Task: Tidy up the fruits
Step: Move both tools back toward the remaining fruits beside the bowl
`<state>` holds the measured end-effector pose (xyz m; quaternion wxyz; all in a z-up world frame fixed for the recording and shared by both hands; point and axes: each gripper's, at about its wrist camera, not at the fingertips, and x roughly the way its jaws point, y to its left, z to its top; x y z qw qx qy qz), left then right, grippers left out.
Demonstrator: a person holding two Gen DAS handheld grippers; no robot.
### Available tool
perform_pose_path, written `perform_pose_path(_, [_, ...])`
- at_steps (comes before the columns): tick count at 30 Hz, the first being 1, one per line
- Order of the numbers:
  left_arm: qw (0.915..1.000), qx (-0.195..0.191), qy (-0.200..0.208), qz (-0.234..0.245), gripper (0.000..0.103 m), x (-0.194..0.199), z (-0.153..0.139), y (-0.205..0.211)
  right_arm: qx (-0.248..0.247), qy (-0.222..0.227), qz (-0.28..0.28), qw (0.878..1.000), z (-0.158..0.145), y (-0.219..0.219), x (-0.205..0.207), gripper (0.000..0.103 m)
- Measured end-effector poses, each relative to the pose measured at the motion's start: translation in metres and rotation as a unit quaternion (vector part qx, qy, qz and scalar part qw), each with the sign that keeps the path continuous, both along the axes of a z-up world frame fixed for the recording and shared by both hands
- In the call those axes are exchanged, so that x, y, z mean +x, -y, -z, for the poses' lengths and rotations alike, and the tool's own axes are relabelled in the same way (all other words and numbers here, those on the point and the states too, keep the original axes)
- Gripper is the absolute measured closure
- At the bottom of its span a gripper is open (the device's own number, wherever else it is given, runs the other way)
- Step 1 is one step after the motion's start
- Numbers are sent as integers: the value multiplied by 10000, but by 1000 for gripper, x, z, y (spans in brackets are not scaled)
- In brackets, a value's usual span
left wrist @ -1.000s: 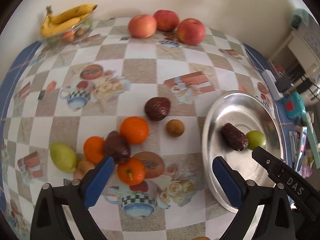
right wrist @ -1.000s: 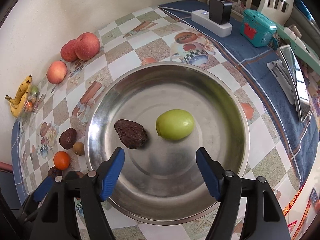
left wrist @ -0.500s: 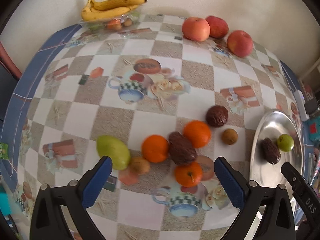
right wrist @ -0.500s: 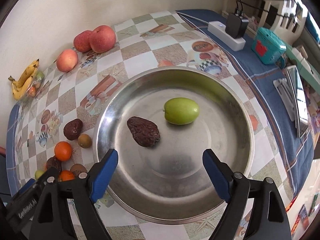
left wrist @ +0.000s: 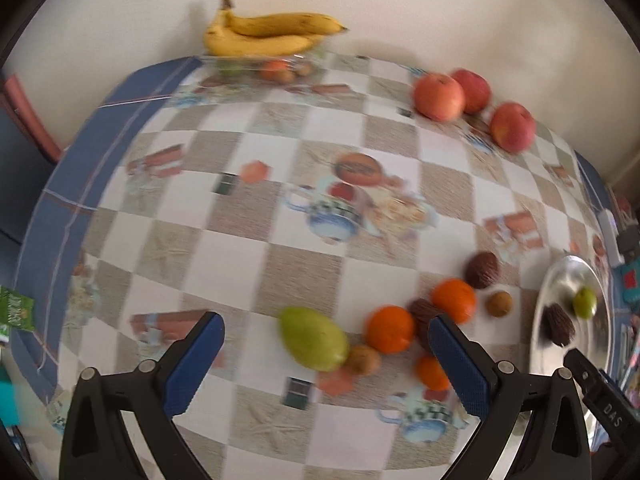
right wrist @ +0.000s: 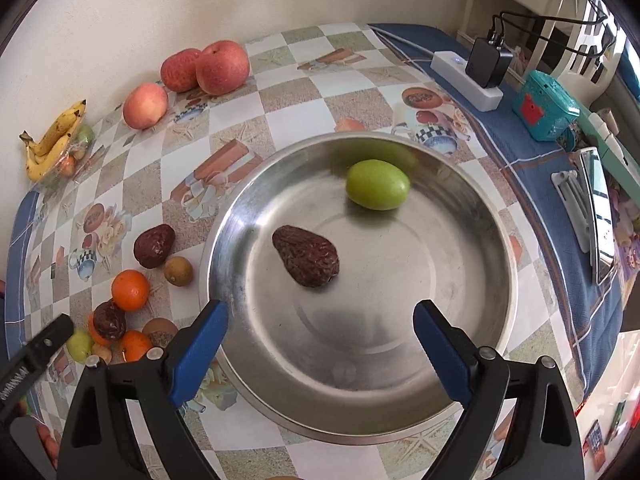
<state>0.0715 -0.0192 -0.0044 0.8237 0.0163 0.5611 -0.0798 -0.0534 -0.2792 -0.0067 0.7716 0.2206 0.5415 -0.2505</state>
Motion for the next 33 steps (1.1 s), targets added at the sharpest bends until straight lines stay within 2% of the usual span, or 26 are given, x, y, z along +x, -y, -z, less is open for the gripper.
perform_pose_path(7, [9962,-220,9,-848,0,12,-3,-60,184,123,-276,9994,-3,-27,19,9])
perform_pose_path(13, [9922,-360,-59,-1194,0,17,-1,-87,437,101,-910,9948,1,-69,45,9])
perform_pose_path(19, [9937,-418,-221,-1011,0,18,5,-78,470,106,-1322,9900,4,-101,62,9])
perform_pose_path(22, [9944,-496,-470,-812,0,20,17,-67,614,84,-1482,9870,9,-111,69,9])
perform_pose_path(26, [9936,-487,-832,-587,0,18,37,-52,614,-219,-1630,9845,24,-119,73,9])
perform_pose_path(29, [9944,-357,-912,-409,0,17,47,-39,558,-457,-1657,9835,37,-122,73,9])
perform_pose_path(33, [9925,-381,-1108,-337,0,17,60,-30,580,-595,-1648,9828,48,-122,75,9])
